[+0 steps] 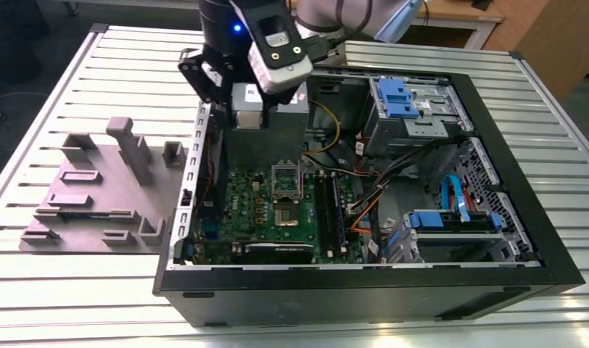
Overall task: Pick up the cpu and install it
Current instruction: 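Pick up the cpu and move it towards the insertion slot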
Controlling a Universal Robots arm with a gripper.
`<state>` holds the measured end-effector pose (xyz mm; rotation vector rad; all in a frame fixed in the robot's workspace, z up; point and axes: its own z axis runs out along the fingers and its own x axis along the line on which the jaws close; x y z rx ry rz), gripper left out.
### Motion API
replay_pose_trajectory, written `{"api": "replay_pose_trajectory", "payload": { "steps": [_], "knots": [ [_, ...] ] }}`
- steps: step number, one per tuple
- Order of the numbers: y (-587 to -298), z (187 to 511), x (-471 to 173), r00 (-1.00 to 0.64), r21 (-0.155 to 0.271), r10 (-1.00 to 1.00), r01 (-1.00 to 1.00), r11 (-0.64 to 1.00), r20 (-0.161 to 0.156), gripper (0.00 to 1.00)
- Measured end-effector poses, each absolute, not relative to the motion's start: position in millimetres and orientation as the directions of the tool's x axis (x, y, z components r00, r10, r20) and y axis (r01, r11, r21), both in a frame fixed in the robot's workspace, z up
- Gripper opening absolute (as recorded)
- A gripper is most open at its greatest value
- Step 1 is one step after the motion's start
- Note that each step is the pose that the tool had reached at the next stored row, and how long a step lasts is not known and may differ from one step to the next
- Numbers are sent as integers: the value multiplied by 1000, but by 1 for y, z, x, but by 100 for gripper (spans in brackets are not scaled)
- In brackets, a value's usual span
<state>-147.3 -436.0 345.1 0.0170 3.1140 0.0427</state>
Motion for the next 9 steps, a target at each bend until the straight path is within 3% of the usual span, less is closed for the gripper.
{"api": "replay_pose_trajectory", "payload": {
  "steps": [9],
  "knots": [
    [-436,345,-120,-1000,27,14,13,1000,-27,47]
  ]
}}
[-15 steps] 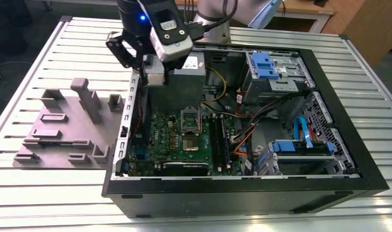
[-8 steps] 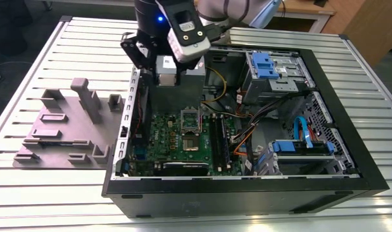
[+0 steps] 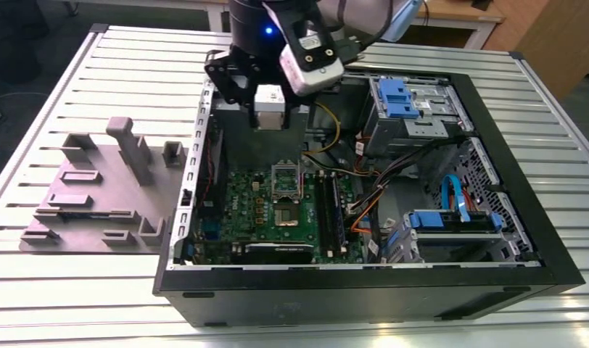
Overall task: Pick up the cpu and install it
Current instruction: 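Pick up the cpu and move it towards the insertion slot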
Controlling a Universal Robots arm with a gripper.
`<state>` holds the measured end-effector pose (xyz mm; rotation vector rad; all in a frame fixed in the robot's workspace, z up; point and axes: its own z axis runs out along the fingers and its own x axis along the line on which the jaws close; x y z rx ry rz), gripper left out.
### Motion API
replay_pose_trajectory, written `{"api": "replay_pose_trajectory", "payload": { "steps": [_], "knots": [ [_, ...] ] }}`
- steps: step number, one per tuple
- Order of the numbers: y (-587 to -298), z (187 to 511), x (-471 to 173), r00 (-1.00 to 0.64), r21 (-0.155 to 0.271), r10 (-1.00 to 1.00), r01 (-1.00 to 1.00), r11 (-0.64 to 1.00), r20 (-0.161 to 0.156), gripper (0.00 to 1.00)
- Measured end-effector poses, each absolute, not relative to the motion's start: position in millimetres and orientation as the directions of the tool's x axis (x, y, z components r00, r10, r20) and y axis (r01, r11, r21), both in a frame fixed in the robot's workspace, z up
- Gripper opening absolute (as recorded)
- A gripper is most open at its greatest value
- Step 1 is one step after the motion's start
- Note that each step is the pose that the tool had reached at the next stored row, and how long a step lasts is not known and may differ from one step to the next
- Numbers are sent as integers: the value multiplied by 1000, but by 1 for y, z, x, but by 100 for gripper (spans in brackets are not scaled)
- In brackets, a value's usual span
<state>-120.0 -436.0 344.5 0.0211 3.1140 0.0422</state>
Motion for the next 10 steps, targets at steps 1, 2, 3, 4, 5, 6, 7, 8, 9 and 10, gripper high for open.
{"api": "replay_pose_trajectory", "payload": {
  "steps": [1,2,3,4,5,6,7,8,9,10],
  "knots": [
    [-436,344,-117,-1000,27,14,13,1000,-27,47],
    [-436,344,-114,-1000,27,14,14,1000,-27,47],
    [-436,344,-111,-1000,27,15,14,1000,-27,47],
    [-436,344,-108,-1000,27,15,14,1000,-27,47],
    [-436,344,-104,-1000,27,15,14,1000,-27,47],
    [-436,344,-101,-1000,27,15,15,1000,-27,47],
    [-436,344,-98,-1000,27,15,15,1000,-27,47],
    [-436,344,-96,-1000,27,16,15,1000,-27,47],
    [-436,344,-95,-1000,27,16,15,1000,-27,47],
    [-436,344,-95,-1000,27,16,15,1000,-27,47]
  ]
}}
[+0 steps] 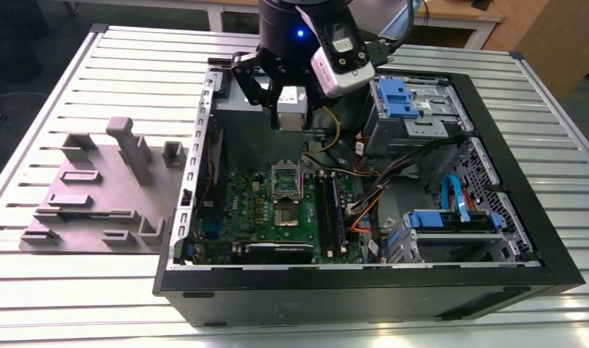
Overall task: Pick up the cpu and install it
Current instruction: 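Pick up the cpu and move it towards the insertion slot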
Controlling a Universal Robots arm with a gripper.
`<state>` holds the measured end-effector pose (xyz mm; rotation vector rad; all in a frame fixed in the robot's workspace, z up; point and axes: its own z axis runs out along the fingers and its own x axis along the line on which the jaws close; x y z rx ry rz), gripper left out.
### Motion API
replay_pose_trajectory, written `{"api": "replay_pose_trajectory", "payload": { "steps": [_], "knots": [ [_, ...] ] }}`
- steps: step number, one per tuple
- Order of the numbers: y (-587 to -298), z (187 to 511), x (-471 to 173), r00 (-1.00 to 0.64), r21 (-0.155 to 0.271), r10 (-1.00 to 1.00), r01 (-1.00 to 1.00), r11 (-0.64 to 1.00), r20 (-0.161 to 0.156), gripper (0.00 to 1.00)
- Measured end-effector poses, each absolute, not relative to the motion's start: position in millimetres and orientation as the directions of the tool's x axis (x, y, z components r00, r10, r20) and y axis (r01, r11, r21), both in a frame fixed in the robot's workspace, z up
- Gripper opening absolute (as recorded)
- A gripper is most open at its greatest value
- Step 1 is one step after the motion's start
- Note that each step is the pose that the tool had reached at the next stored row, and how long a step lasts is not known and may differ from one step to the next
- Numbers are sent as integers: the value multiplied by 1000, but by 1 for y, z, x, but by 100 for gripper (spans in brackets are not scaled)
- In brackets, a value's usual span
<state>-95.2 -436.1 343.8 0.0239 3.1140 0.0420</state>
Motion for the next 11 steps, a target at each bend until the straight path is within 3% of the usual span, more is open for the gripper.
{"api": "replay_pose_trajectory", "payload": {
  "steps": [11],
  "knots": [
    [-443,339,-95,-999,27,16,15,1000,-30,47]
  ]
}}
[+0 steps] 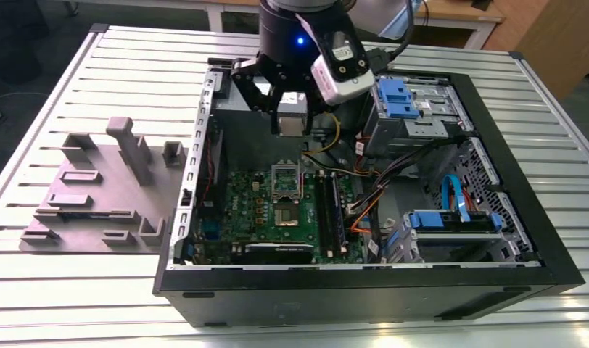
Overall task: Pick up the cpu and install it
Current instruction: 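Pick up the cpu and move it towards the insertion slot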
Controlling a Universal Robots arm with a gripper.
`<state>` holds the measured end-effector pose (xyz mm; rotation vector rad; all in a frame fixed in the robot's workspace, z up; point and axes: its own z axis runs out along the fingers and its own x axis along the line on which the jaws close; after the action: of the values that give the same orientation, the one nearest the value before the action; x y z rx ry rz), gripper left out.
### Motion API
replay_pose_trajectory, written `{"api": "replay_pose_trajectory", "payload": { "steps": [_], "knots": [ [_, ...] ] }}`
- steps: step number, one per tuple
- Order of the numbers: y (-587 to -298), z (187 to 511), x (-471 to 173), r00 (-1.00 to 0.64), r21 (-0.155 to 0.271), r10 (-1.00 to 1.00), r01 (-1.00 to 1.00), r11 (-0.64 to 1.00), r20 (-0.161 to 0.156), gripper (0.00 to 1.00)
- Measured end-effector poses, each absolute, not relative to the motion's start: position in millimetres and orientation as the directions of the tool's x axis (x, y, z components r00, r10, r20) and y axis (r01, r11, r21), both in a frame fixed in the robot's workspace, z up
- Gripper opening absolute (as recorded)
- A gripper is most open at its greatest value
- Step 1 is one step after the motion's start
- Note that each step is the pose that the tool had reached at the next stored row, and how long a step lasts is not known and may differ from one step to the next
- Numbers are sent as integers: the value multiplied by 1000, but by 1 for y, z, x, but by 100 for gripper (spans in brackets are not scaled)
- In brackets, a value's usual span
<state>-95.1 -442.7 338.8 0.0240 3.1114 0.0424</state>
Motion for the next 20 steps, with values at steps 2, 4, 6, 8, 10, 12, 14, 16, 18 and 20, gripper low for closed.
{"api": "replay_pose_trajectory", "payload": {
  "steps": [2,4,6,8,10,12,14,16,18,20],
  "knots": [
    [-444,336,-95,-999,27,16,15,1000,-30,47],
    [-445,332,-95,-999,27,16,15,1000,-30,47],
    [-446,329,-95,-999,27,16,15,1000,-30,47],
    [-446,327,-95,-999,27,16,15,1000,-30,47],
    [-446,326,-95,-999,27,16,15,1000,-30,47],
    [-446,326,-95,-999,27,16,15,1000,-30,47],
    [-446,326,-95,-999,27,16,15,1000,-30,47],
    [-446,325,-95,-999,28,16,15,1000,-30,47],
    [-446,325,-95,-999,27,16,15,1000,-30,47],
    [-446,324,-95,-999,27,16,15,1000,-30,47]
  ]
}}
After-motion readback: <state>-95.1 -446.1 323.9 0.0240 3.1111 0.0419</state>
